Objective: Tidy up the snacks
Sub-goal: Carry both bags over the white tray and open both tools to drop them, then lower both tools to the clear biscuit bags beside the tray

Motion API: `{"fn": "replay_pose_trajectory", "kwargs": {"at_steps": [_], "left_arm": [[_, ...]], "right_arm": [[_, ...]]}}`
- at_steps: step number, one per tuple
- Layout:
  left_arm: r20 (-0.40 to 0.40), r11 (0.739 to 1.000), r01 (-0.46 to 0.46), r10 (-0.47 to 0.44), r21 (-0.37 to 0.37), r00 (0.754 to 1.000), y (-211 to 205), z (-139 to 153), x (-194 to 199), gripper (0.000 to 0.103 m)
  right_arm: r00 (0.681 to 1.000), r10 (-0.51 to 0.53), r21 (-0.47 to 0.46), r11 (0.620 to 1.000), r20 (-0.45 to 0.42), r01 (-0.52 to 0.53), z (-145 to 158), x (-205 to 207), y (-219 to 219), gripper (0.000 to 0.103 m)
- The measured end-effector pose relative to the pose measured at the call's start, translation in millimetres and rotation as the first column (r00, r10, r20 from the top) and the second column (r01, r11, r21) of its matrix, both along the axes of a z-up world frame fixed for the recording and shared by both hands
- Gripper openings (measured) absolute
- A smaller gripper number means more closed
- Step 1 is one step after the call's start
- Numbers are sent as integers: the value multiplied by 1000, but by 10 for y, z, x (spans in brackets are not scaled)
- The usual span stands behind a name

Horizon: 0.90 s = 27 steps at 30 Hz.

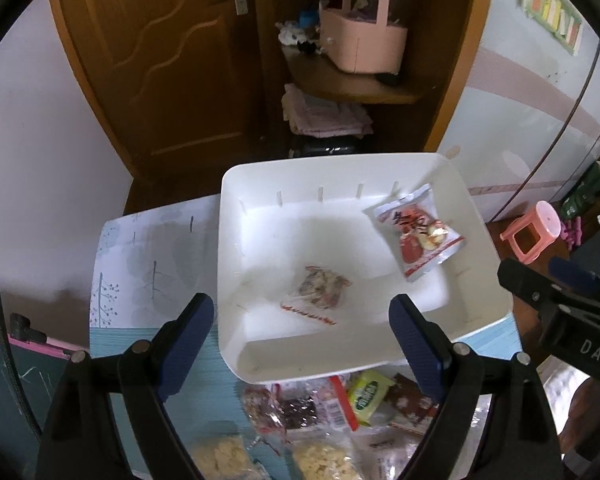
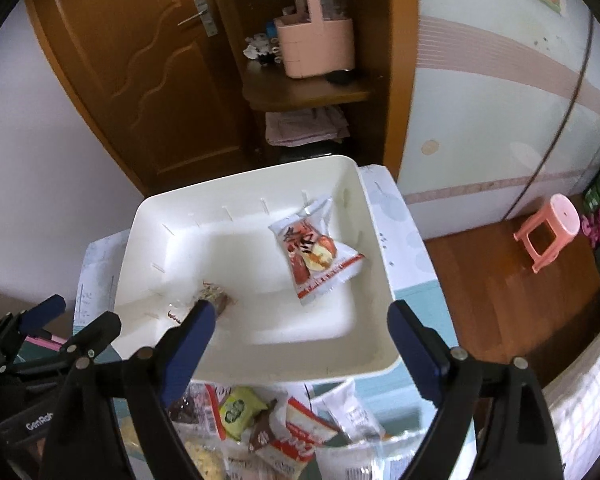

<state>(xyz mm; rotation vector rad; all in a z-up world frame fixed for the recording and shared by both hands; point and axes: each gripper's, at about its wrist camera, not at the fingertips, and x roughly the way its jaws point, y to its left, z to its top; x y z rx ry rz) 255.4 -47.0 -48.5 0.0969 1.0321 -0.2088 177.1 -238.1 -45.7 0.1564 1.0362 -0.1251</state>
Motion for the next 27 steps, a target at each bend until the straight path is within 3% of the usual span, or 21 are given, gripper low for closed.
{"fn": "replay_pose_trajectory", "kwargs": {"at_steps": [6, 13, 16, 21, 27], "left_arm": [[34, 998, -15, 17, -63, 999, -15, 224, -301, 89], [81, 1000, 6, -5, -13, 997, -31, 433, -801, 89], [101, 1000, 18, -15, -21, 995, -24, 540, -1072, 89], [115, 998, -5, 14, -70, 993, 66, 671, -1490, 89], [174, 997, -47, 56, -57, 983, 141, 760, -2002, 89]], "right_arm": [[996, 6, 48, 999, 89, -10, 255, -399, -66, 88], [978, 52, 57, 996, 202, -65, 593, -946, -125, 88], [966, 87, 14, 996, 245, -93, 723, -1212, -122, 88], [961, 147, -25, 989, 236, -145, 829, -1570, -145, 88], [956, 201, -69, 979, 215, -190, 891, -1972, -237, 88]]}}
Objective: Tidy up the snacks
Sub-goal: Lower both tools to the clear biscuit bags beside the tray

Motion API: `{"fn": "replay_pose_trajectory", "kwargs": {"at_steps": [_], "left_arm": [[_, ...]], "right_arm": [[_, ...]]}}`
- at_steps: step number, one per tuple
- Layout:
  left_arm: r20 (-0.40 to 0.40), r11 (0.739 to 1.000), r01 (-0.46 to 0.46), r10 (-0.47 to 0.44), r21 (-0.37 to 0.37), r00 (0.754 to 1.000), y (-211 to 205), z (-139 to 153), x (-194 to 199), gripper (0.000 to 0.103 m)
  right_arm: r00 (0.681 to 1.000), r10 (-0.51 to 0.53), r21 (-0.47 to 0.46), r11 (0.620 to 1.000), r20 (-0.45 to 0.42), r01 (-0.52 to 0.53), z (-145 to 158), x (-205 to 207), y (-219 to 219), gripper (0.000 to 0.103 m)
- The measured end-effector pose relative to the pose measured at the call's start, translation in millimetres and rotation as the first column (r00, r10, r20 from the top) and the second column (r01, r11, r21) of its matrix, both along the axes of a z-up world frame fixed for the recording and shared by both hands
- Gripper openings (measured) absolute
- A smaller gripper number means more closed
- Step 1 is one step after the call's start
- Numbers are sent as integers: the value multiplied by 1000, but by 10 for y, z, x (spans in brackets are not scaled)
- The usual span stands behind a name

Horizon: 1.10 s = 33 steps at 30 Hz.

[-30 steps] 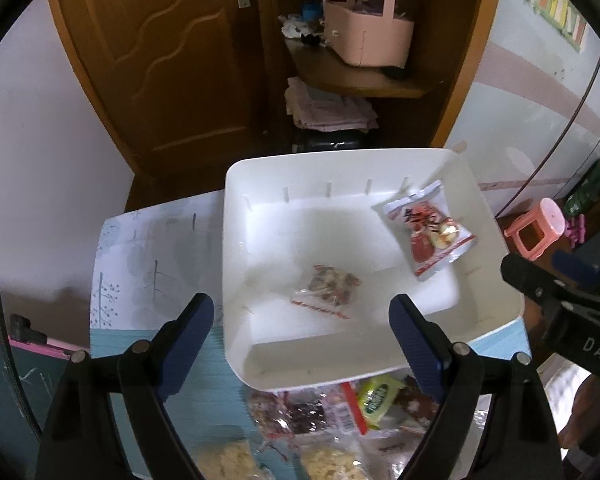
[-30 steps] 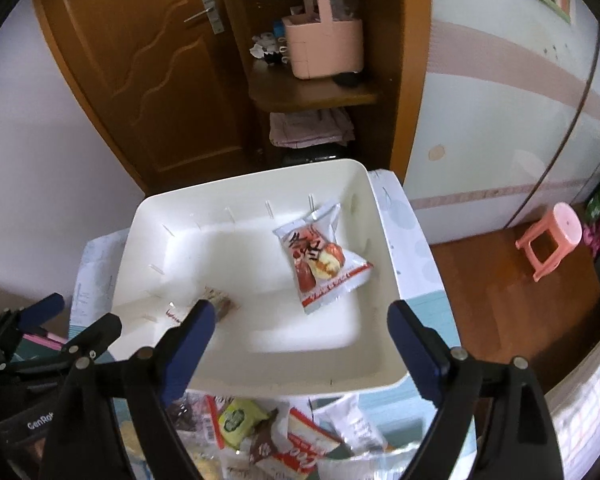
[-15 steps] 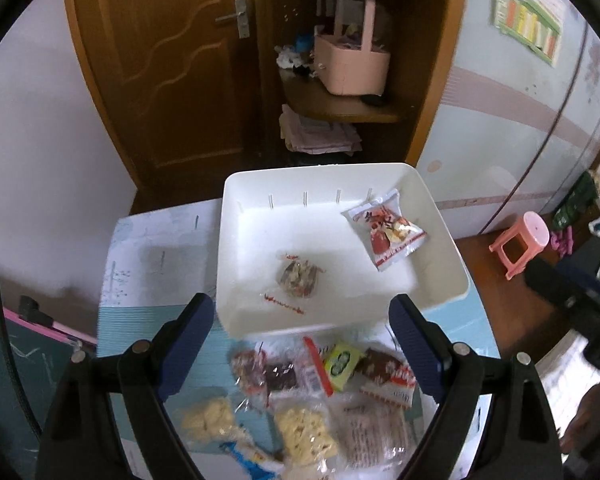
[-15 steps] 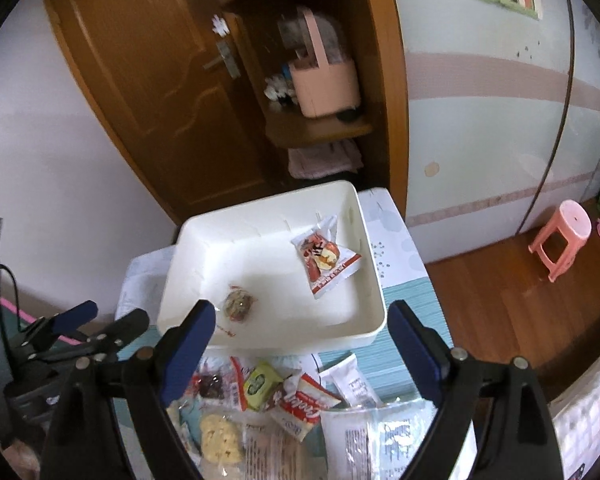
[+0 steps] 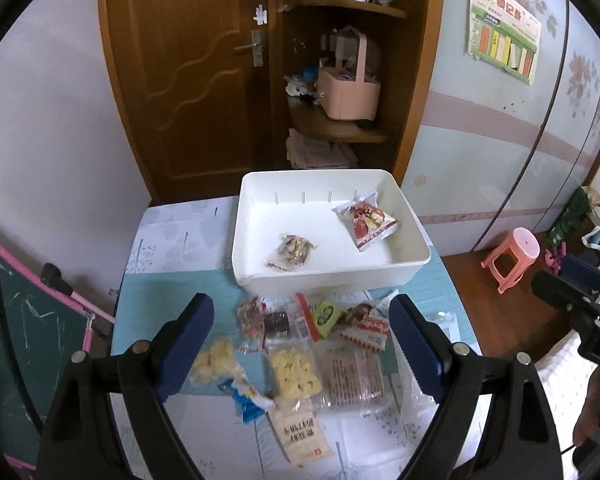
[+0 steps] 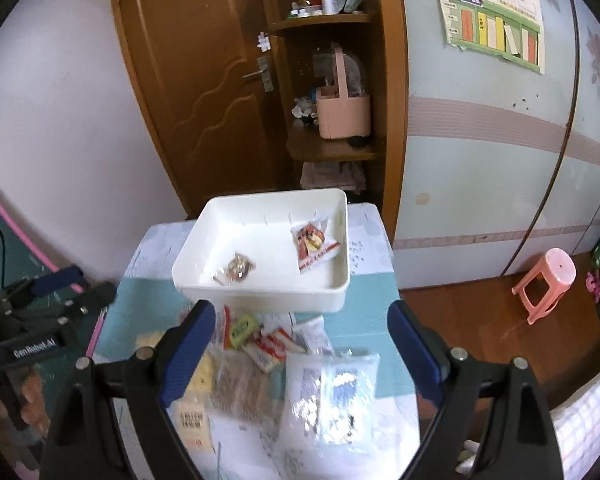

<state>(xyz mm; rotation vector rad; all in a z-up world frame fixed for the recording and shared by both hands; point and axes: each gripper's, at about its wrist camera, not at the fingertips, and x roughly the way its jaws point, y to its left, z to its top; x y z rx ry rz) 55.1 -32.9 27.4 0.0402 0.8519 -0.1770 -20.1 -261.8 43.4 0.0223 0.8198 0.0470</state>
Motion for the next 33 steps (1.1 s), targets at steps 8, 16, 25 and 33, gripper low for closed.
{"fn": "replay_pose_trajectory", "kwargs": {"at_steps": [8, 16, 25, 33], "left_arm": [[-63, 999, -16, 14, -37, 998, 112, -129, -355, 89], [-146, 999, 32, -35, -23, 989, -26, -521, -492, 89], [-288, 992, 130, -124, 2, 950, -512, -1270, -292, 89], [-419, 995, 88, -98, -45, 903, -694, -1914, 195, 89]], "right_arm": [[998, 44, -58, 997, -55, -47, -290, -287, -97, 88], [978, 24, -30, 999, -208, -31, -891, -460, -264, 88], [943, 11, 45, 999, -332, 4, -1453, -448, -381, 88], [911, -17, 106, 992, -412, 67, -1824, -249, -438, 88]]}}
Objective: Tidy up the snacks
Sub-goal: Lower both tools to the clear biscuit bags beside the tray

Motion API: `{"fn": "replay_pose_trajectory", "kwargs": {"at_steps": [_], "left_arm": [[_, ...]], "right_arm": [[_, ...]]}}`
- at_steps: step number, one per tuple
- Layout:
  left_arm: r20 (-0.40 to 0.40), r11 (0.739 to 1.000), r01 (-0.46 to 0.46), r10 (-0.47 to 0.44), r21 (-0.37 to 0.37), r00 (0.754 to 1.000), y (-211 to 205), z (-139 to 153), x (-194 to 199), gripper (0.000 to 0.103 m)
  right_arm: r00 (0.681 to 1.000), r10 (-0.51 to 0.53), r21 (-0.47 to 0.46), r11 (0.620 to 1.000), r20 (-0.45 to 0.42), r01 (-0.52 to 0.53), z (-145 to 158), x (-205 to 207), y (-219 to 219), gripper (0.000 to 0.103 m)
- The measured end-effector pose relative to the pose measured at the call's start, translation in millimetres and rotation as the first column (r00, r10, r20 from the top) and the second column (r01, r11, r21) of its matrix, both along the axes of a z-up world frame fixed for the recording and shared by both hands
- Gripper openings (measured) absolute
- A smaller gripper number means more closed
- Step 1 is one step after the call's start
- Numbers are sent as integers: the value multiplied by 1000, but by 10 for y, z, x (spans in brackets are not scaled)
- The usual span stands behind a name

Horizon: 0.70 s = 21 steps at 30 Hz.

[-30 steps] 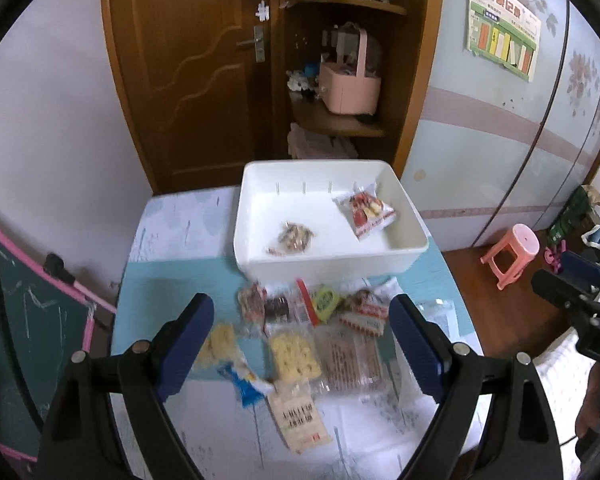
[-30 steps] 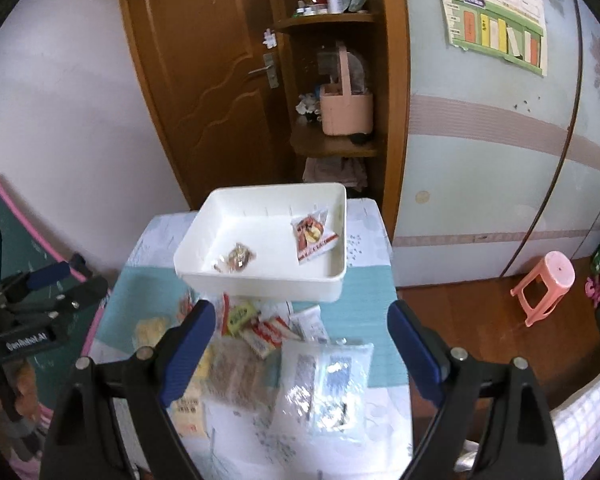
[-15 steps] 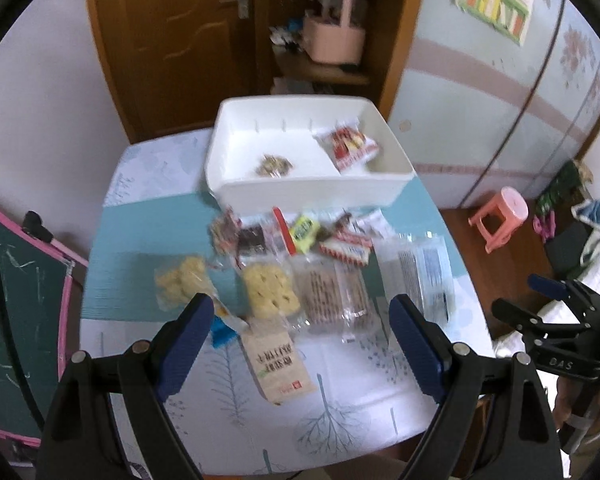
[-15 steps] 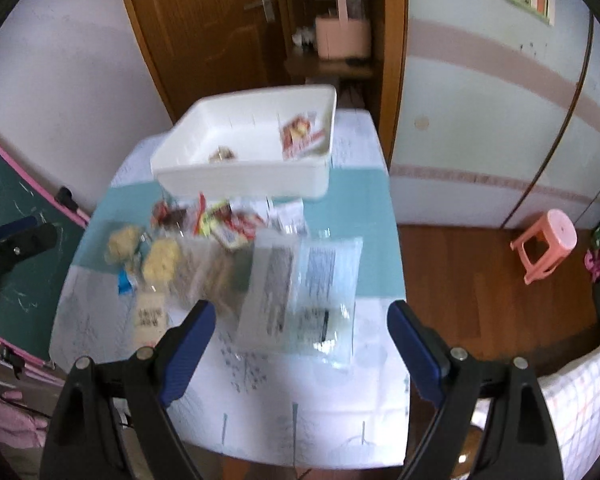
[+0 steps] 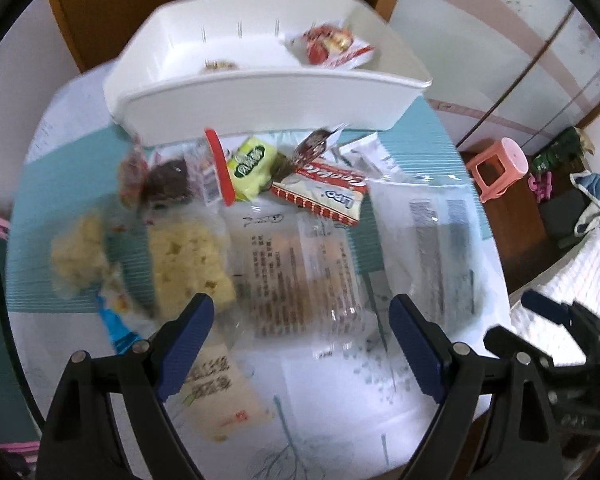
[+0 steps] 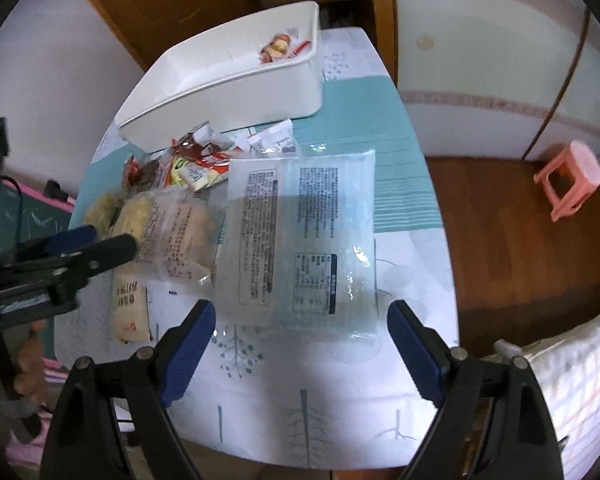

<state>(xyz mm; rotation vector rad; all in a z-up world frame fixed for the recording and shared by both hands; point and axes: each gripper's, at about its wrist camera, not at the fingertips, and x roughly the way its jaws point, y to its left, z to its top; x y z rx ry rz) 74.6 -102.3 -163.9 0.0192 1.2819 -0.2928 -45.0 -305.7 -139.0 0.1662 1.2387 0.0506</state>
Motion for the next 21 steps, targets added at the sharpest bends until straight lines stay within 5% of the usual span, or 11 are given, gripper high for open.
{"fn": "replay_pose_trajectory", "kwargs": {"at_steps": [5, 9, 21], "left_arm": [[-47, 1000, -10, 11, 5, 999, -93, -251, 208, 89], [-70, 1000, 12, -10, 21, 998, -180, -406, 295, 89], [-140, 998, 42, -35, 43, 990, -229, -658, 432, 89]], "right_arm": [[999, -38, 36, 999, 0, 38, -101, 77, -40, 89], [998, -49, 11, 999, 33, 49, -130, 142, -32, 103], [998, -49, -64, 997, 39, 52, -339, 382, 113, 103]]}}
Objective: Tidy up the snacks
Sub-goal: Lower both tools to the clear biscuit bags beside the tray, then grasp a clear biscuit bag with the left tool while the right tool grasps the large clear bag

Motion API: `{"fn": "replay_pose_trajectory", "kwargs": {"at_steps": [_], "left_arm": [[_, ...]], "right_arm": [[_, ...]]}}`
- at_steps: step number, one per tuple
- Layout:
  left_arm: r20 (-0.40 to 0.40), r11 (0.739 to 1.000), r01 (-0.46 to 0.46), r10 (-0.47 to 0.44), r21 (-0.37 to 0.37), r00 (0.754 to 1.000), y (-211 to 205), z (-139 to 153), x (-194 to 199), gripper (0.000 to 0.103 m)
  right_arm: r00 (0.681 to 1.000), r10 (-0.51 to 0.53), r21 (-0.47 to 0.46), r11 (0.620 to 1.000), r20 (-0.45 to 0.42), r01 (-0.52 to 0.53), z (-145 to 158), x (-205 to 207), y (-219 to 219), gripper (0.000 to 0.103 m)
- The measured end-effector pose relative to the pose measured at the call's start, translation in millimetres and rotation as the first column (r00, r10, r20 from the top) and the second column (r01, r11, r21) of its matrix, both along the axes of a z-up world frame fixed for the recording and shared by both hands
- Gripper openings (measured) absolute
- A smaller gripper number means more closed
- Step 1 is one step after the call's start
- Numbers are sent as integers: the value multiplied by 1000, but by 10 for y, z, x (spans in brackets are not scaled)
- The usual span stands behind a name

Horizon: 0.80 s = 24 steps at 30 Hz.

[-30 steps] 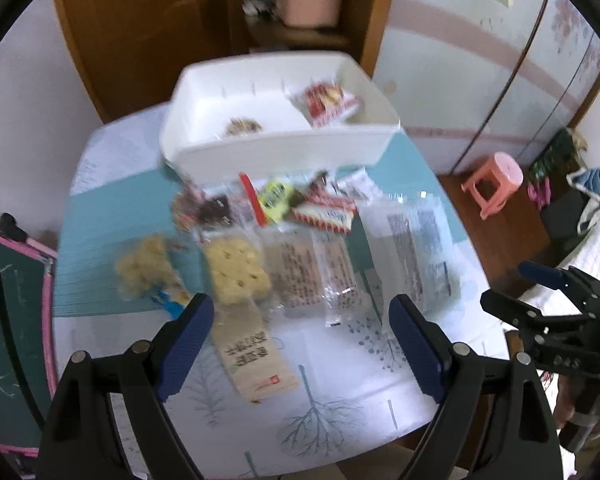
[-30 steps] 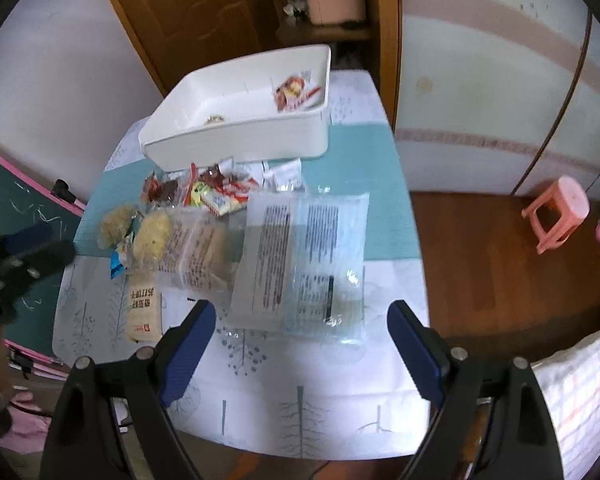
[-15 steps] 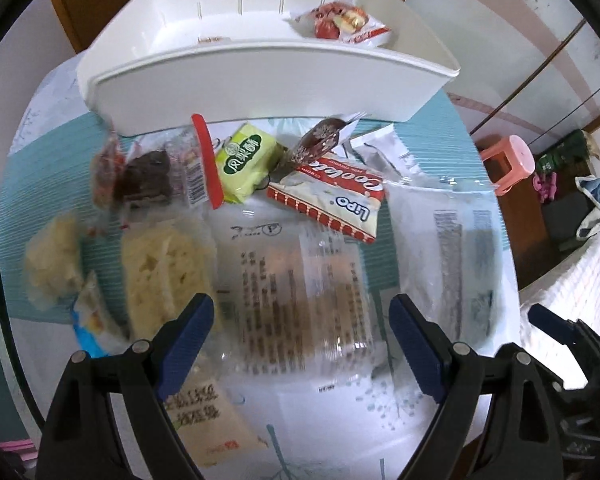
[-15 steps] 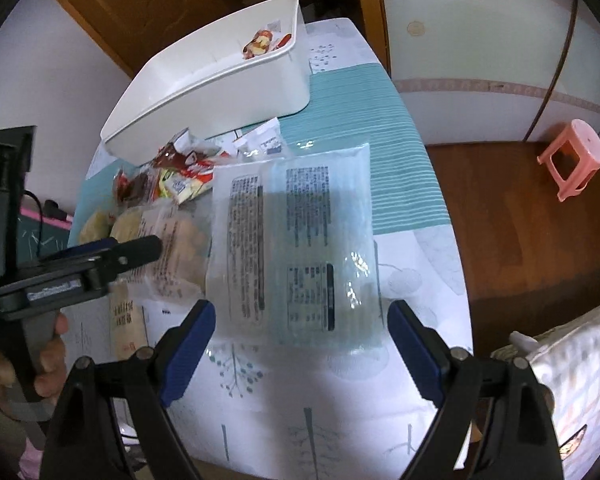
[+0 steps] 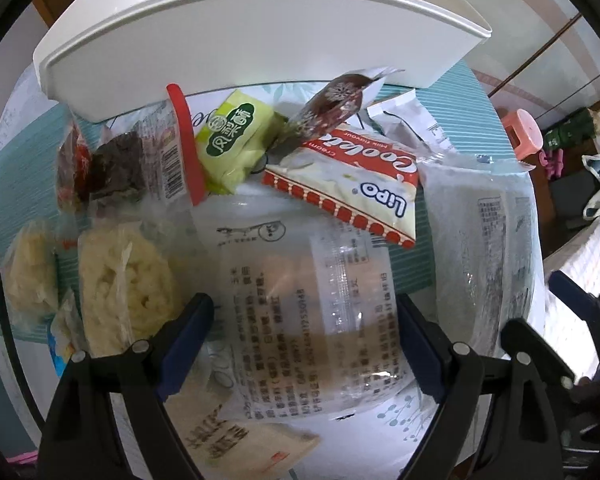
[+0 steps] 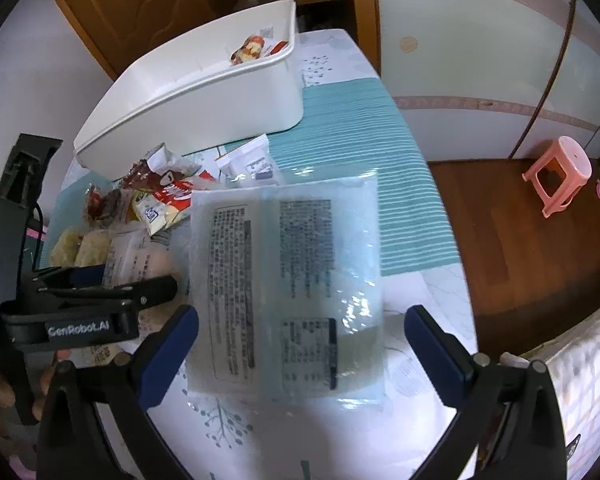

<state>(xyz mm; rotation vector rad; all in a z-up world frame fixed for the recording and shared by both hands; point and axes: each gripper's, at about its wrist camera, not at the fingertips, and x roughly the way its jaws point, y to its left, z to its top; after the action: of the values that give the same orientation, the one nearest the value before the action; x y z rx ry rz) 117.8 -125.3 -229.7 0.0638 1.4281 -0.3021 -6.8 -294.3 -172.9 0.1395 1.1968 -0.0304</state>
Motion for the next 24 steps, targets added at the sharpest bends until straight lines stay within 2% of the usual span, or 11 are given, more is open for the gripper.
{"fn": "replay_pose_trajectory", "kwargs": {"at_steps": [4, 9, 13, 17, 21, 24], "left_arm": [[0, 1000, 8, -8, 8, 1000, 50, -10, -23, 85], [-42, 1000, -23, 22, -14, 999, 152, -98, 48, 83], [-40, 999, -31, 30, -10, 999, 203, -117, 73, 81], [-49, 999, -39, 38, -22, 998, 237, -123, 77, 78], [-52, 999, -34, 32, -35, 998, 321, -102, 141, 78], [-45, 1000, -16, 15, -26, 999, 331, -62, 94, 73]], "right_arm": [[999, 17, -20, 1000, -35, -18, -124, 82, 122, 103], [1000, 6, -57, 998, -20, -7, -174, 139, 148, 103], [1000, 6, -97, 995, -29, -9, -235, 193, 140, 103], [997, 1, -42, 999, -78, -4, -348, 259, 52, 103], [993, 56, -100, 993, -105, -67, -382, 309, 148, 103], [989, 76, -120, 989, -129, -91, -397, 312, 201, 103]]}}
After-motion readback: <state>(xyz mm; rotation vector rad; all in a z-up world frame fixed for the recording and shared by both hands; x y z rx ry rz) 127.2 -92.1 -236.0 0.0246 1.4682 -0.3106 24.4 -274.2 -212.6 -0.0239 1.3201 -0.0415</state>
